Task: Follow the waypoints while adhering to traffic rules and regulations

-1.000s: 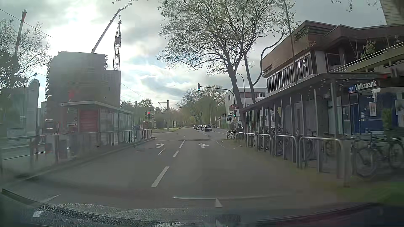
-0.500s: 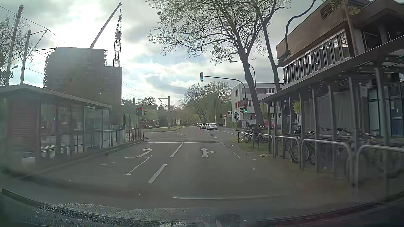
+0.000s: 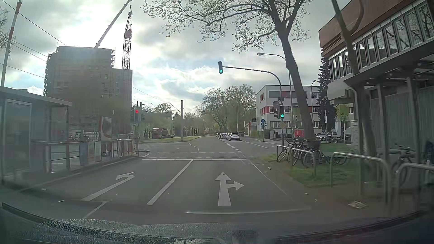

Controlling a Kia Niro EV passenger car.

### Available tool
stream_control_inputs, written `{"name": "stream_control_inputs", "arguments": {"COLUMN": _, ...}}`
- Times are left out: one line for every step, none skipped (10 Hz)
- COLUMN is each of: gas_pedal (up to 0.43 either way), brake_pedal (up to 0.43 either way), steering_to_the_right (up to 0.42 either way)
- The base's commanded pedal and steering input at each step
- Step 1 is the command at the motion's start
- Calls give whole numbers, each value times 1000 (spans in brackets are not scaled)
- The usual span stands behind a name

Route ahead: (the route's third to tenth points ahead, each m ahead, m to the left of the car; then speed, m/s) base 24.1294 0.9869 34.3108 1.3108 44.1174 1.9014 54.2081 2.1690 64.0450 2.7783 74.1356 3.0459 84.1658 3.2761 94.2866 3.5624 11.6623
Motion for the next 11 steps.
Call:
{"name": "stream_control_inputs", "arguments": {"gas_pedal": 98, "brake_pedal": 0, "steering_to_the_right": -15}}
{"name": "stream_control_inputs", "arguments": {"gas_pedal": 98, "brake_pedal": 0, "steering_to_the_right": -15}}
{"name": "stream_control_inputs", "arguments": {"gas_pedal": 98, "brake_pedal": 0, "steering_to_the_right": -15}}
{"name": "stream_control_inputs", "arguments": {"gas_pedal": 98, "brake_pedal": 0, "steering_to_the_right": -15}}
{"name": "stream_control_inputs", "arguments": {"gas_pedal": 98, "brake_pedal": 0, "steering_to_the_right": -15}}
{"name": "stream_control_inputs", "arguments": {"gas_pedal": 98, "brake_pedal": 0, "steering_to_the_right": -15}}
{"name": "stream_control_inputs", "arguments": {"gas_pedal": 98, "brake_pedal": 0, "steering_to_the_right": -15}}
{"name": "stream_control_inputs", "arguments": {"gas_pedal": 98, "brake_pedal": 0, "steering_to_the_right": -14}}
{"name": "stream_control_inputs", "arguments": {"gas_pedal": 98, "brake_pedal": 0, "steering_to_the_right": -13}}
{"name": "stream_control_inputs", "arguments": {"gas_pedal": 110, "brake_pedal": 0, "steering_to_the_right": -12}}
{"name": "stream_control_inputs", "arguments": {"gas_pedal": 110, "brake_pedal": 0, "steering_to_the_right": -10}}
